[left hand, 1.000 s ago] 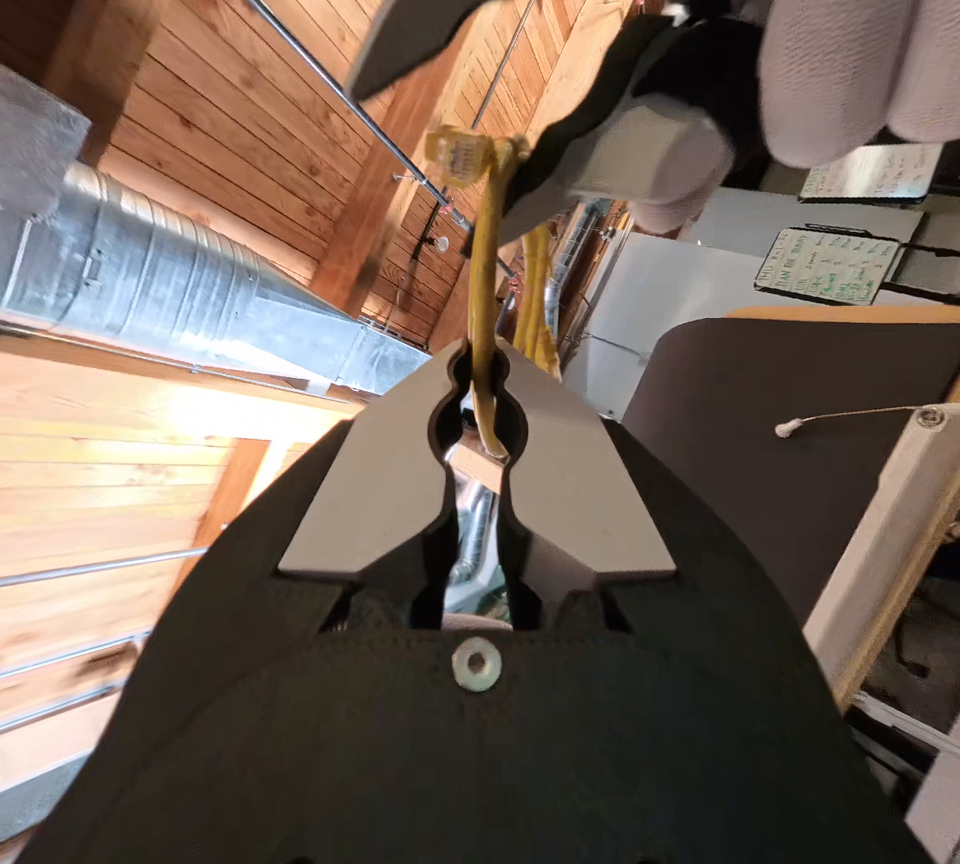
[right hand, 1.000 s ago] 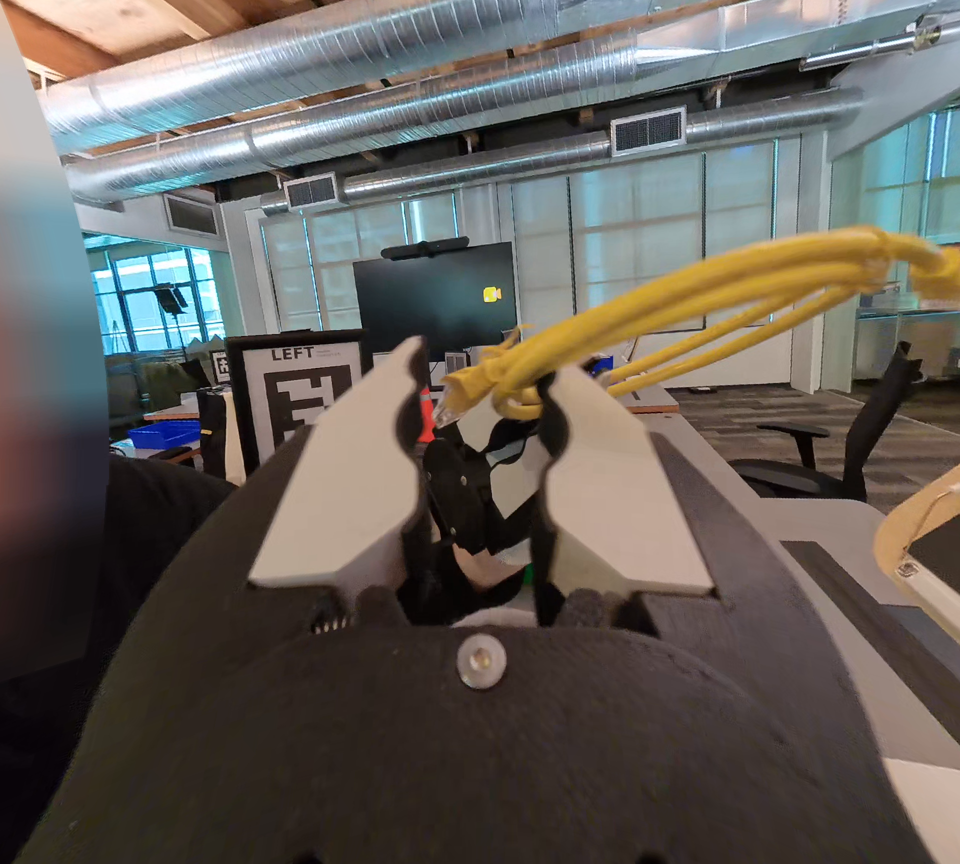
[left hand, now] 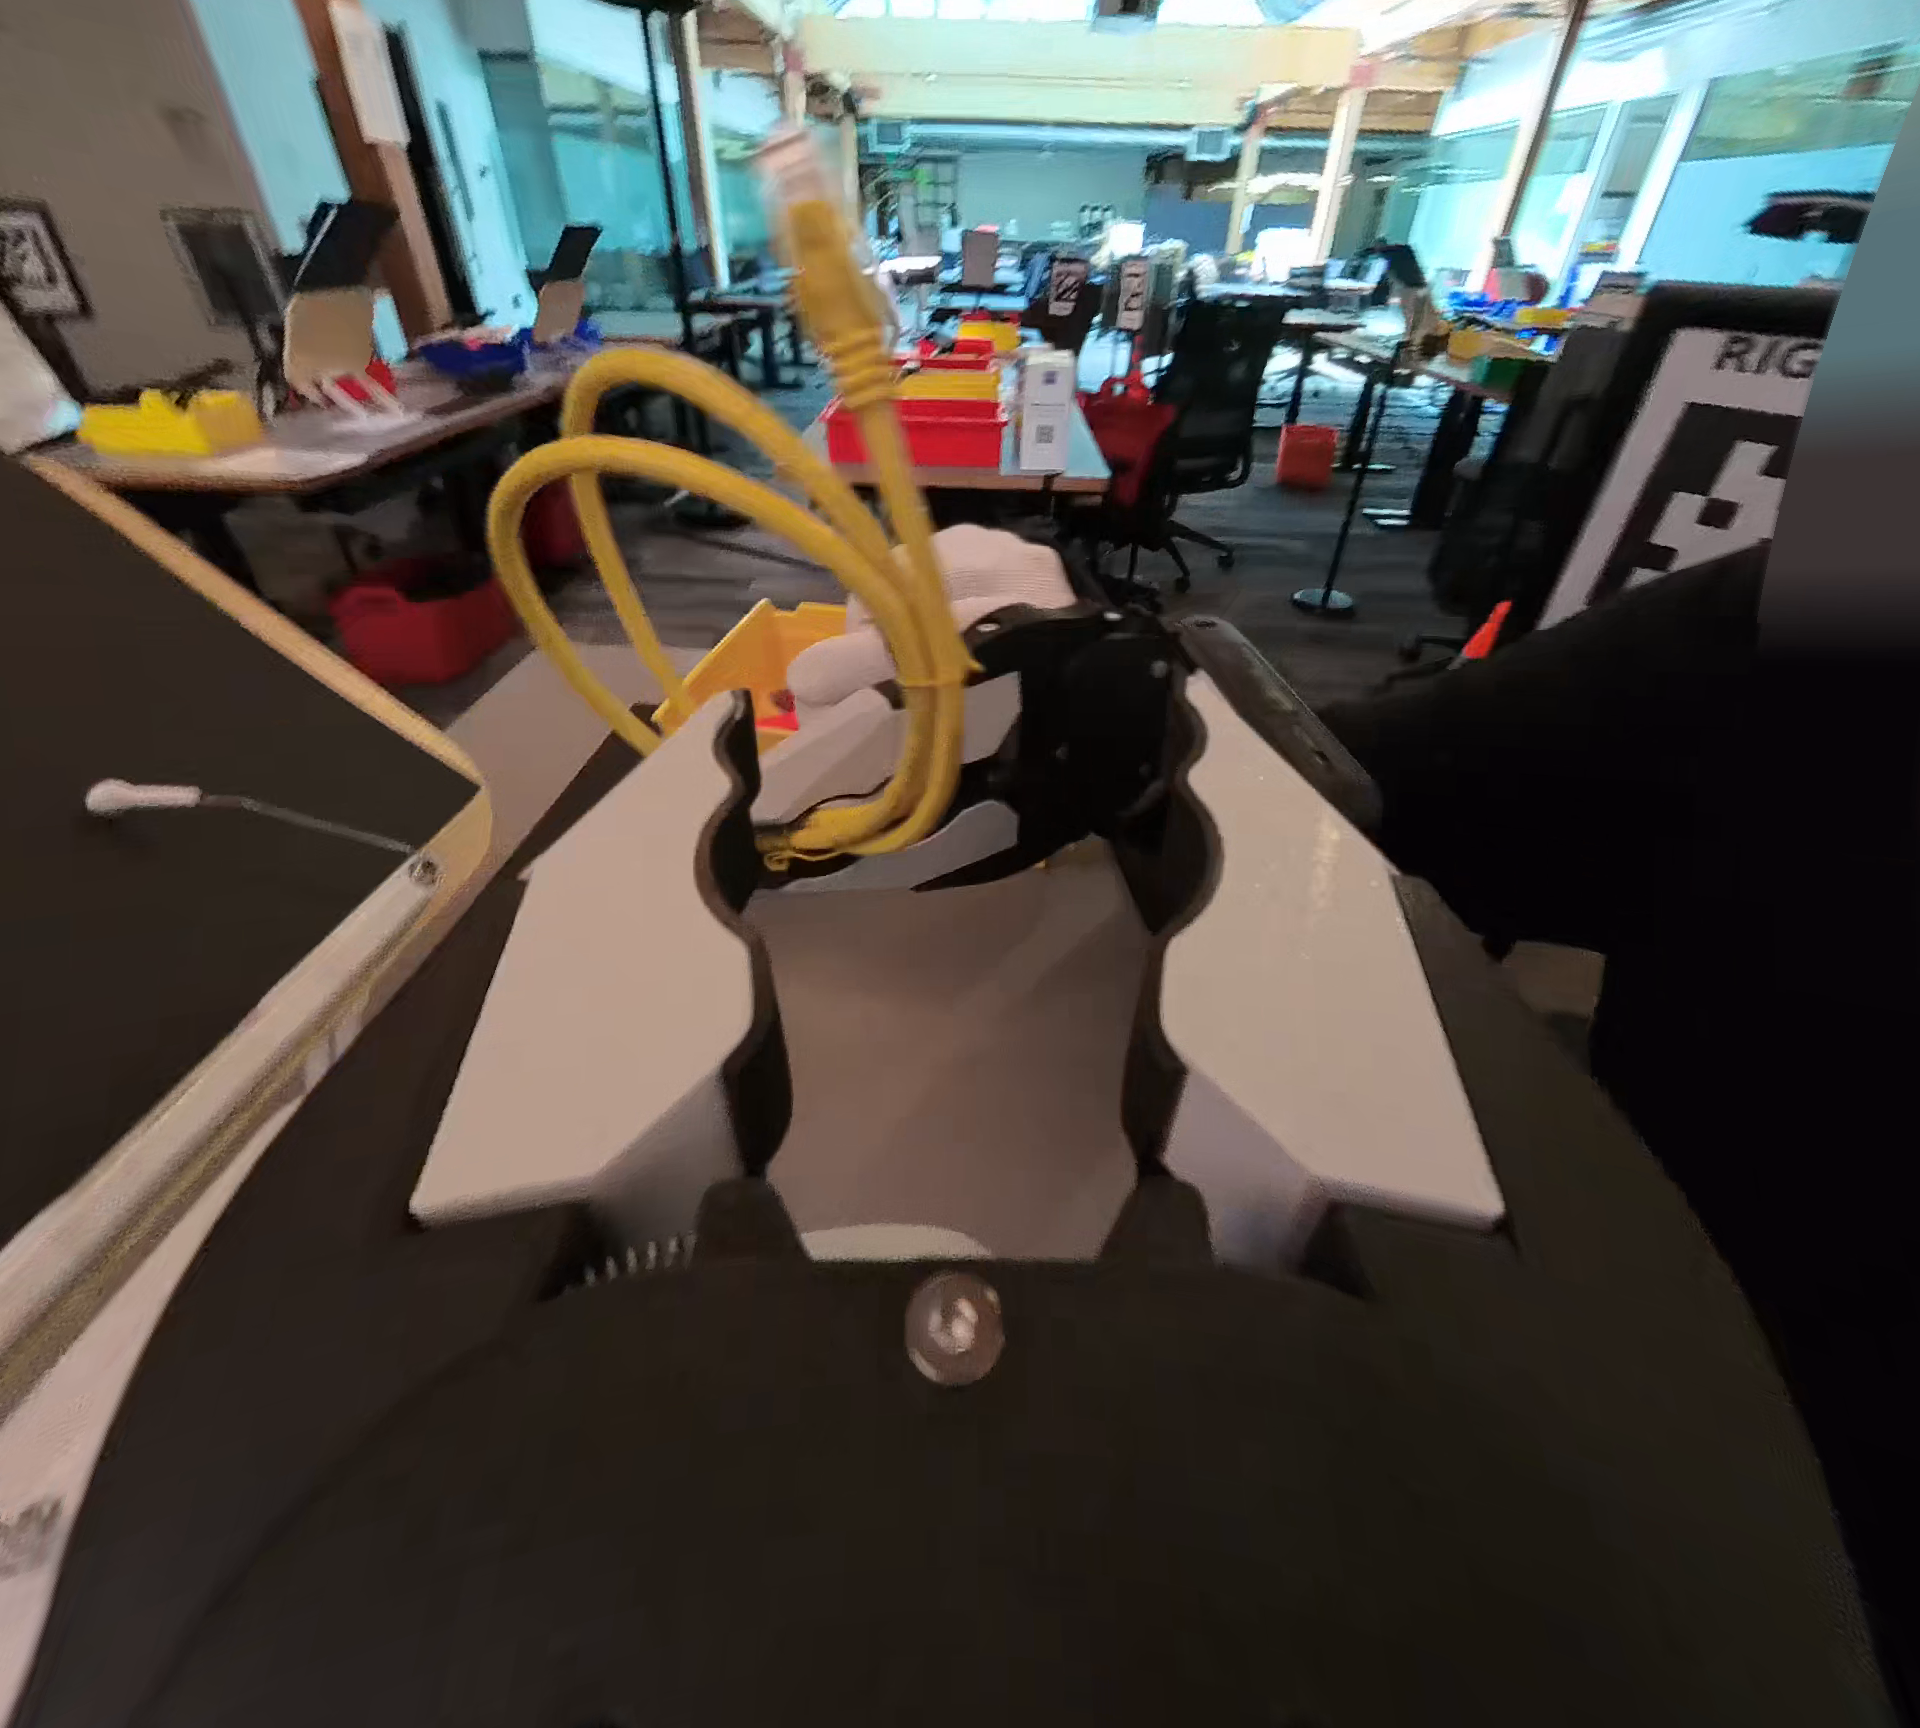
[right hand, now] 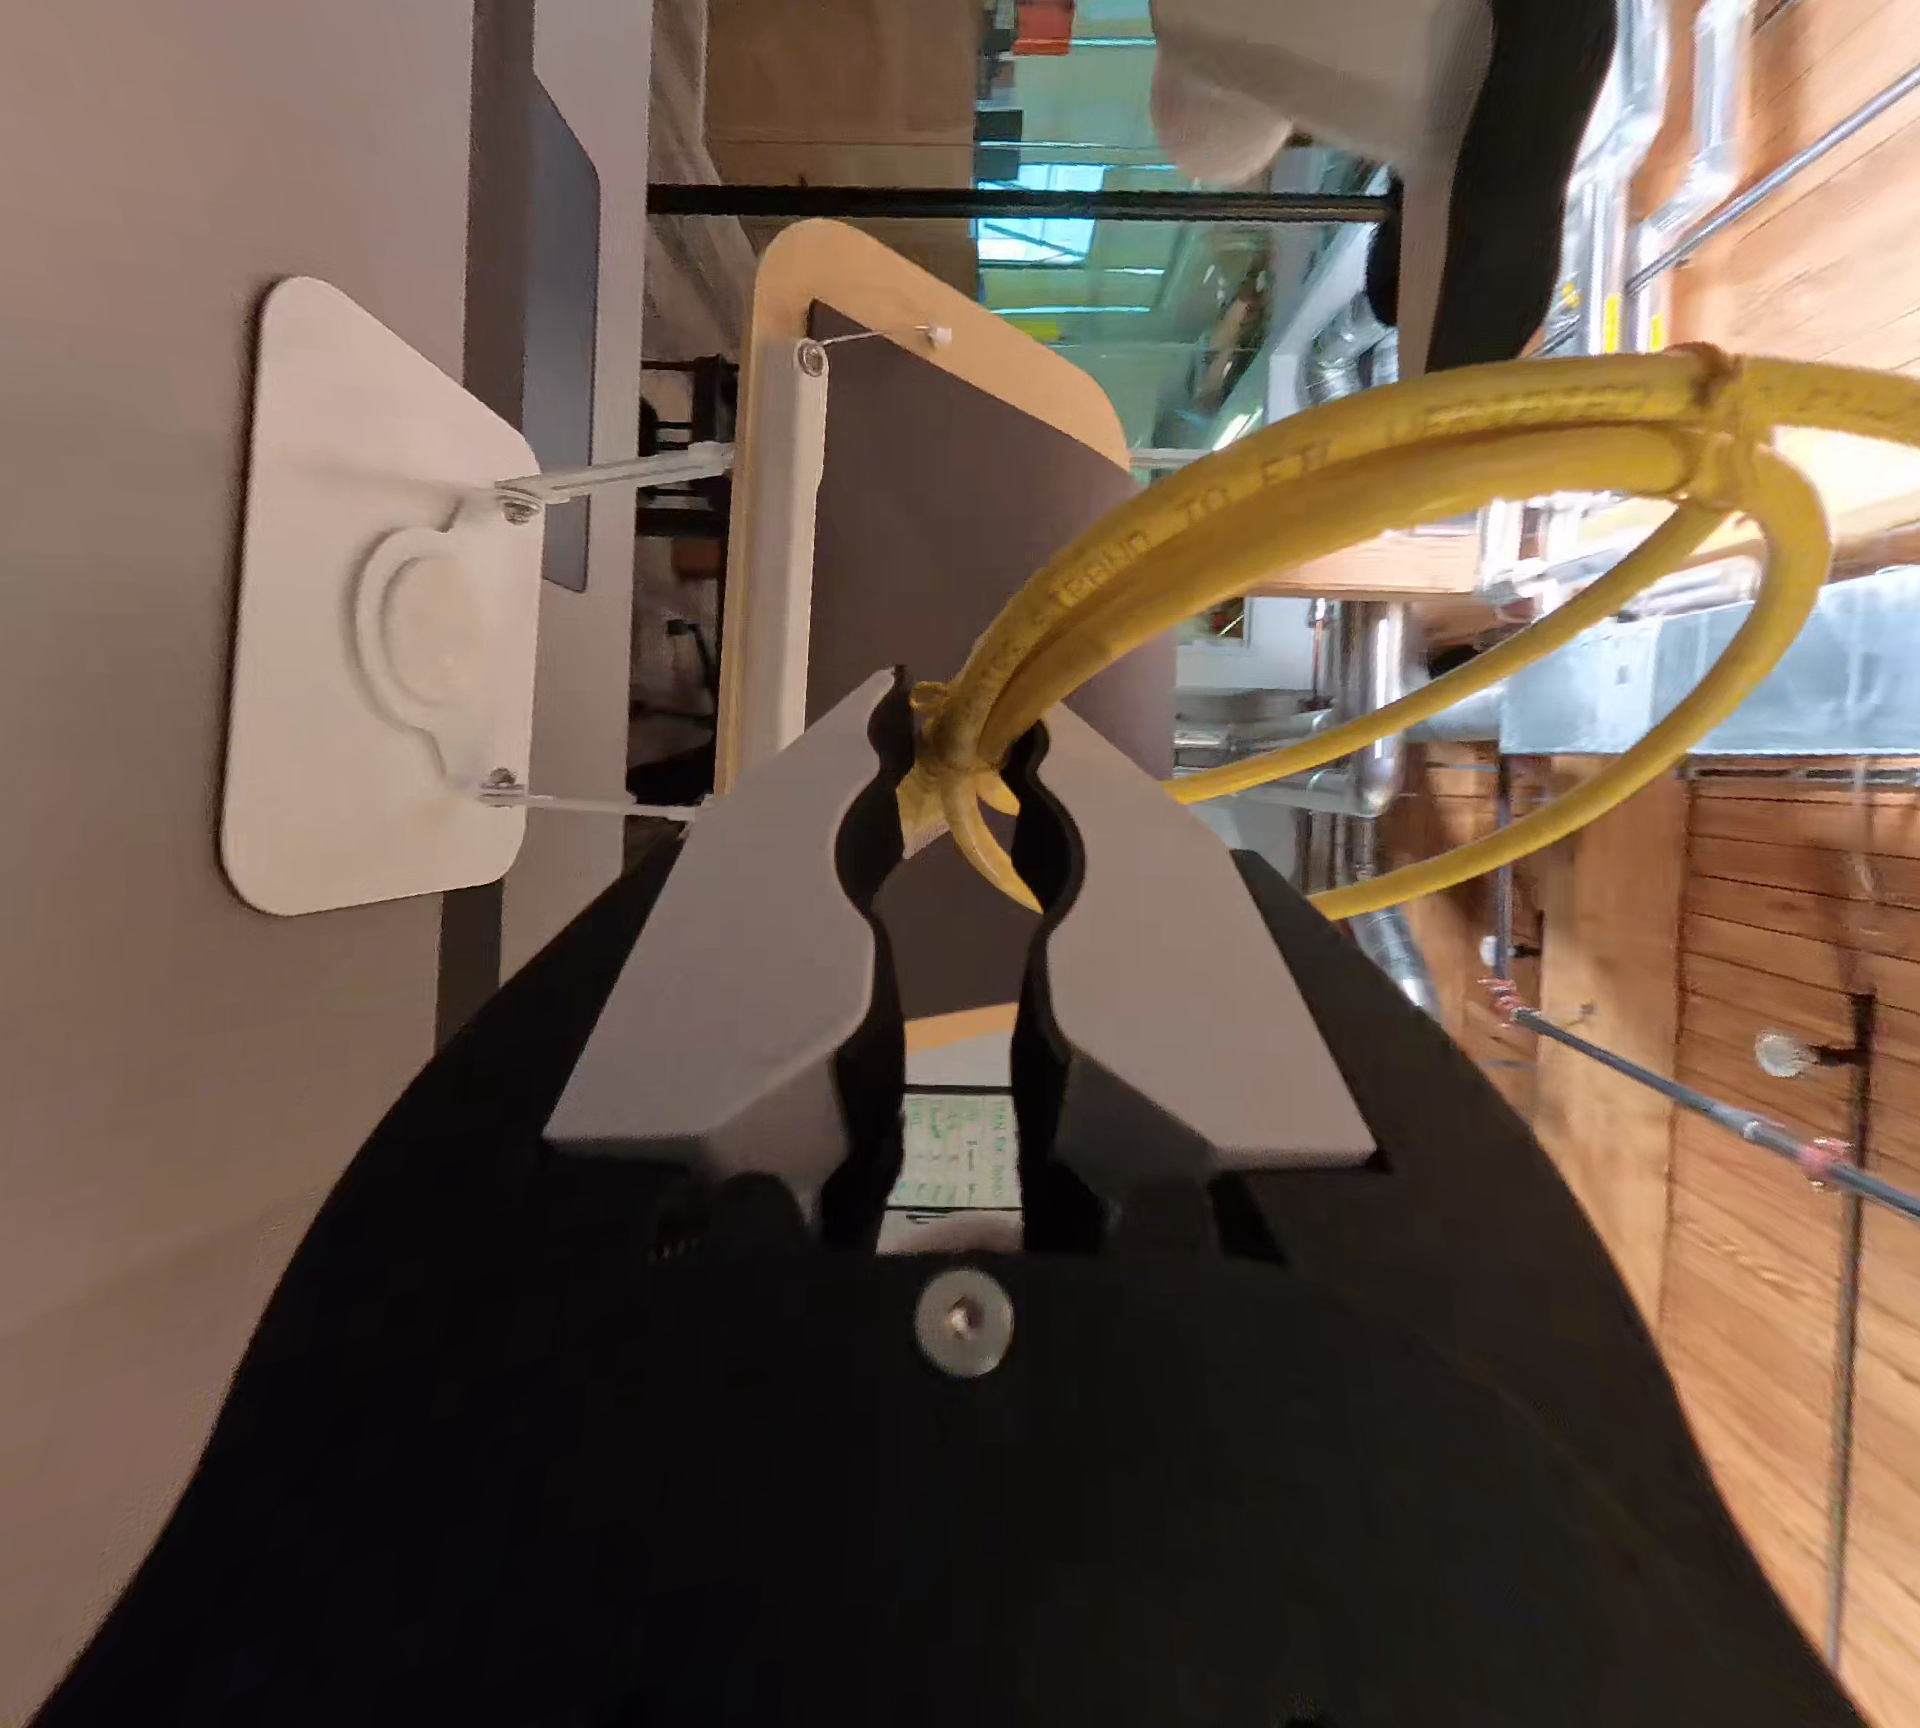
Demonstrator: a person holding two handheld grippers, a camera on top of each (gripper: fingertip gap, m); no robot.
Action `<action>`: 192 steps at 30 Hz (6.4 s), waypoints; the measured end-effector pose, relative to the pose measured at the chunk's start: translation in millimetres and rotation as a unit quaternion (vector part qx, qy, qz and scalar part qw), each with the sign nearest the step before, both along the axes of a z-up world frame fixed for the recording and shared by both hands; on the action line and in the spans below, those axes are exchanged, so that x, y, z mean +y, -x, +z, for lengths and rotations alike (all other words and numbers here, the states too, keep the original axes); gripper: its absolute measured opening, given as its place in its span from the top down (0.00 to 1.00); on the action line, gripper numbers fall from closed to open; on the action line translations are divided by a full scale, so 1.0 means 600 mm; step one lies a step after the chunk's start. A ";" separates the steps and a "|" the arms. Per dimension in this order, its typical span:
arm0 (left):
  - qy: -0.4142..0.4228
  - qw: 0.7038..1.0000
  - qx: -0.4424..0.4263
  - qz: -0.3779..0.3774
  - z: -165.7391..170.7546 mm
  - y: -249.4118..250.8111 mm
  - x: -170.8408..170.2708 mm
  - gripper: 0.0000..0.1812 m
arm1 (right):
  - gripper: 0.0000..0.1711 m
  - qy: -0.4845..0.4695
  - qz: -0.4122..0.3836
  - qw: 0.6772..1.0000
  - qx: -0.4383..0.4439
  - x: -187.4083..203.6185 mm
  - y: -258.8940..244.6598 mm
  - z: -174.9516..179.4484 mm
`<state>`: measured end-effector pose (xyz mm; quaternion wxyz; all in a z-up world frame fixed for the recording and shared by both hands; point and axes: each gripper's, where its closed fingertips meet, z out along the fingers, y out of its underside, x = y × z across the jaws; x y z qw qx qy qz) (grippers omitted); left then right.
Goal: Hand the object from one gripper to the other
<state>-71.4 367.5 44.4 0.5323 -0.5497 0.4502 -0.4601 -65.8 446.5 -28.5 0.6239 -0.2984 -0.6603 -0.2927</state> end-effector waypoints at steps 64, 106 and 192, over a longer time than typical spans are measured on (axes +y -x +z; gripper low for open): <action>-0.097 0.974 0.024 -0.202 -0.063 0.035 -0.110 0.69 | 0.95 0.527 0.613 0.558 -0.188 -0.469 -0.159 0.010; -0.361 0.926 0.111 -0.009 -0.003 -0.096 -0.148 0.91 | 0.61 0.456 0.375 0.666 0.456 -0.085 -0.124 0.248; -0.426 0.633 0.372 0.529 -0.084 0.037 0.216 0.59 | 0.72 0.356 -0.028 0.901 0.247 0.046 -0.097 0.047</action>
